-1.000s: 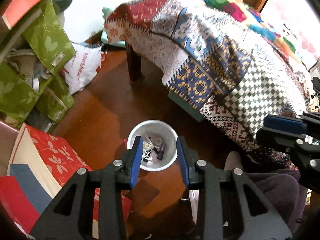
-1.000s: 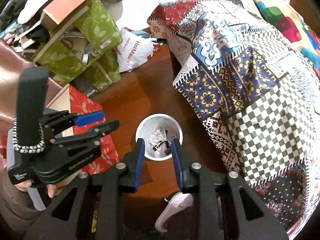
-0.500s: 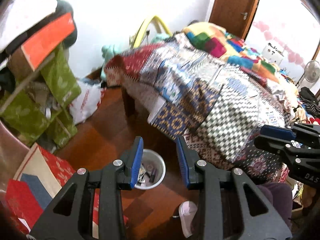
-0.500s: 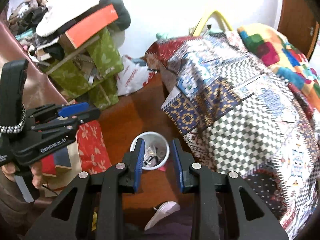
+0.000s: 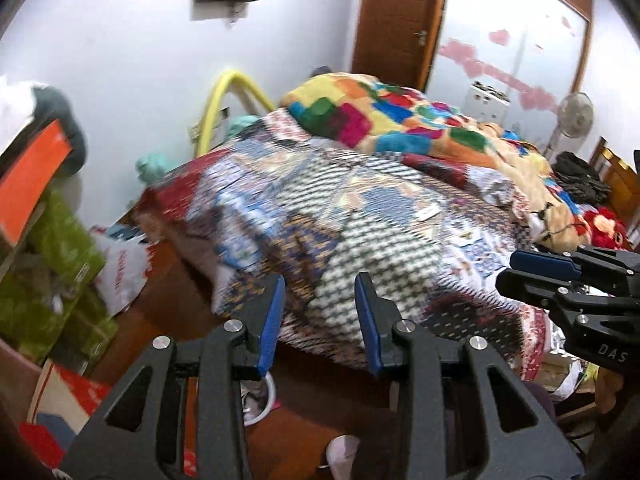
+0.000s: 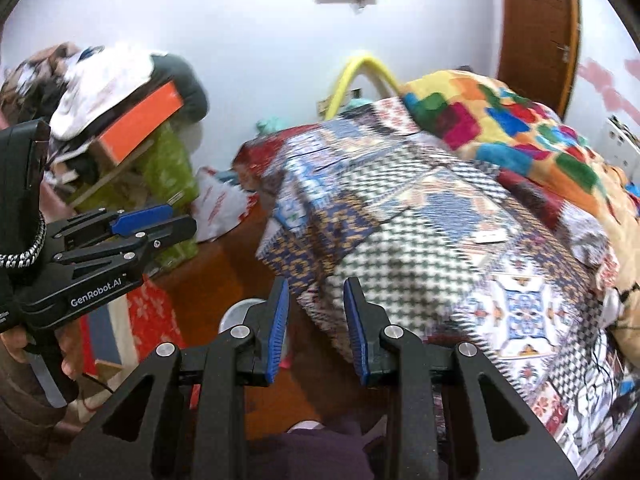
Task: Collect trash
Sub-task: 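Raise both open tools back toward the items on the bed, then grasp the white tube with the left tool while the right tool grasps the pink charm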
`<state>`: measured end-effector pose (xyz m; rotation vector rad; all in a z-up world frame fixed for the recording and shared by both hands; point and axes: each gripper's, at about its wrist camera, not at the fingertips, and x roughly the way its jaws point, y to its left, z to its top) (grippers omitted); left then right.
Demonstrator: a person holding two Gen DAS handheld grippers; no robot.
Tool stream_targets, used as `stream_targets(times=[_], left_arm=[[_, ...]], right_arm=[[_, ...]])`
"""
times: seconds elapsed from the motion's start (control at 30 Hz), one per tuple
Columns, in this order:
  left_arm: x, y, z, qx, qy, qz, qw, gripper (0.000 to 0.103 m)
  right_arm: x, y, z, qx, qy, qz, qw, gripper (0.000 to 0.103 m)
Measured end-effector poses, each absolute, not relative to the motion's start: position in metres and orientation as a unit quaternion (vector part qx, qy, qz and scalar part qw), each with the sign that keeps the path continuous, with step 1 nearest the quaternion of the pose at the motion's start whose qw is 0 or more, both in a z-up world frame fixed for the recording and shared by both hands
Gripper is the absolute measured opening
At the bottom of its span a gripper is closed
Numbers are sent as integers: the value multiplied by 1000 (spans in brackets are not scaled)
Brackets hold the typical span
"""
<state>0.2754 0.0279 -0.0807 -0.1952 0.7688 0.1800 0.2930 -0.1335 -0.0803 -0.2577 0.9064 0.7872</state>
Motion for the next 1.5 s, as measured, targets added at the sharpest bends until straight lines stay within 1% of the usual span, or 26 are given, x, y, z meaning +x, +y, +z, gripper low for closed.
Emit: stream_targets(times=[0.13, 0.3, 0.47, 0.77, 0.9, 1.07, 1.27, 1.5], left_arm=[[312, 2, -80, -82, 377, 62, 921, 38], [361, -26, -86, -68, 386, 30, 919, 39], [413, -49, -107, -58, 405, 3, 912, 39], [497, -76, -172, -52, 452, -40, 890, 39], [531, -86, -193, -31, 453, -81, 887, 39], [579, -92, -217, -9, 455, -97, 885, 39], [632, -99, -246, -12, 459, -121, 880, 39], [663, -106, -269, -10, 464, -137, 875, 39]], right_arm=[[321, -165, -78, -114, 425, 333, 834, 35], [353, -202, -81, -104, 430, 294, 847, 35], [392, -241, -94, -89, 438, 251, 858, 35], [456, -284, -153, -52, 479, 196, 854, 35], [491, -296, -183, -13, 501, 185, 846, 35], [538, -304, -208, 40, 514, 180, 838, 35], [588, -296, -231, 43, 501, 173, 847, 35], [625, -269, -260, -24, 495, 182, 849, 35]])
